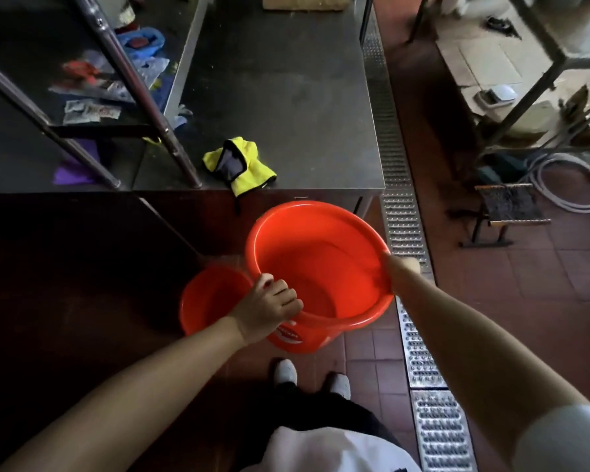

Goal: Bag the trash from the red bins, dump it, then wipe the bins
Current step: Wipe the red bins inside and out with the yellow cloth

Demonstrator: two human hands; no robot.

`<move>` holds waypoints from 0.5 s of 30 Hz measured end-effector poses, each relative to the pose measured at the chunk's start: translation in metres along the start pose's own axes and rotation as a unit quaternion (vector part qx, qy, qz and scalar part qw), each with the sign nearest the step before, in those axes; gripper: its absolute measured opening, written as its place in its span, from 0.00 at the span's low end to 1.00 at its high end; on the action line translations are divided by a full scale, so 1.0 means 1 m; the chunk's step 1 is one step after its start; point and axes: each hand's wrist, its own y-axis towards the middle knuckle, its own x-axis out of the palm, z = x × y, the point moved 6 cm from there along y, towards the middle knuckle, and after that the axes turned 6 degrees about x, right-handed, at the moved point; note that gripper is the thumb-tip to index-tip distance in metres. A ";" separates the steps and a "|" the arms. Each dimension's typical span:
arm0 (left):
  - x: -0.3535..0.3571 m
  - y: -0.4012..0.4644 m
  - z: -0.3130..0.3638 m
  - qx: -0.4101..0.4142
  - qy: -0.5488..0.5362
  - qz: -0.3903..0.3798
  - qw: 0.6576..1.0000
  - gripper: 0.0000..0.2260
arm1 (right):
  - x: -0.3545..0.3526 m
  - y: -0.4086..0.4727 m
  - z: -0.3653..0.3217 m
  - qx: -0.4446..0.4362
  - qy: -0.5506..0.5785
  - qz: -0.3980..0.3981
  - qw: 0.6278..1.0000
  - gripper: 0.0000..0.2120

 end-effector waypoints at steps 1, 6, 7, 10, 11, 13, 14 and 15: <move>0.005 -0.004 0.007 0.001 0.003 -0.002 1.000 0.08 | -0.005 0.004 0.003 -0.001 0.005 0.011 1.000 0.26; 0.032 -0.017 0.040 -0.006 0.015 -0.024 1.000 0.11 | -0.021 0.022 0.006 -0.066 -0.102 0.027 0.992 0.24; 0.037 -0.017 0.046 -0.012 0.011 -0.032 0.999 0.11 | -0.021 0.024 0.008 -0.077 -0.122 0.028 0.989 0.24; 0.053 -0.019 0.070 -0.007 0.001 -0.071 0.997 0.13 | -0.030 0.029 0.008 -0.113 -0.165 0.061 0.978 0.14; 0.058 -0.021 0.076 -0.005 -0.003 -0.089 0.996 0.13 | -0.033 0.030 0.007 -0.124 -0.168 0.071 0.975 0.13; 0.063 -0.023 0.082 -0.016 -0.006 -0.113 0.993 0.15 | -0.034 0.028 0.001 -0.152 -0.170 0.081 0.970 0.14; 0.064 -0.020 0.083 -0.024 -0.009 -0.124 0.992 0.15 | -0.032 0.025 -0.004 -0.170 -0.168 0.077 0.968 0.15; 0.066 -0.017 0.084 -0.035 -0.012 -0.136 0.990 0.16 | -0.028 0.020 -0.009 -0.189 -0.166 0.067 0.965 0.16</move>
